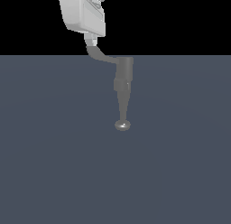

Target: Turn on the faucet by rotating a designated handle.

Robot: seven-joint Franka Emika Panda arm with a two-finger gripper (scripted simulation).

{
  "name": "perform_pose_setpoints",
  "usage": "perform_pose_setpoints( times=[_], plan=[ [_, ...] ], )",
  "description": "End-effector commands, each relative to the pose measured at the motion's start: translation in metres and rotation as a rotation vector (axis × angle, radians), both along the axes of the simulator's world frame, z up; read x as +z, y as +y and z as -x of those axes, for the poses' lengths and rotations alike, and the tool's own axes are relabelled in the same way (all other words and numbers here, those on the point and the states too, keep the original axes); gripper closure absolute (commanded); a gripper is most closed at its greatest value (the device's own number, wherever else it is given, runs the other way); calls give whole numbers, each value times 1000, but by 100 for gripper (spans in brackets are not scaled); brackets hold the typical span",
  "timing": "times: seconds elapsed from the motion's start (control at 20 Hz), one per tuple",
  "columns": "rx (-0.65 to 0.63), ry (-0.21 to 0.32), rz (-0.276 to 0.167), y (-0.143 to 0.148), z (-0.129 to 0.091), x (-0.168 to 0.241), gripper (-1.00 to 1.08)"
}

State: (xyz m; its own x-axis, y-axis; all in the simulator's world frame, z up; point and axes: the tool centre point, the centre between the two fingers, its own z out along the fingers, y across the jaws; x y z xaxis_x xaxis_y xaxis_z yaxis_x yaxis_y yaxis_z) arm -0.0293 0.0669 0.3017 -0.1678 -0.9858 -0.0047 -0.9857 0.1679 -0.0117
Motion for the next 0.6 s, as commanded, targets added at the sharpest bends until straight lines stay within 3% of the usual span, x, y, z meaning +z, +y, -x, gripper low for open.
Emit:
perform_pose_setpoints(
  times=[0.0, 0.55],
  plan=[
    [-7, 6, 2, -9, 8, -1, 108],
    [-6, 10, 2, -30, 40, -3, 108]
  ],
)
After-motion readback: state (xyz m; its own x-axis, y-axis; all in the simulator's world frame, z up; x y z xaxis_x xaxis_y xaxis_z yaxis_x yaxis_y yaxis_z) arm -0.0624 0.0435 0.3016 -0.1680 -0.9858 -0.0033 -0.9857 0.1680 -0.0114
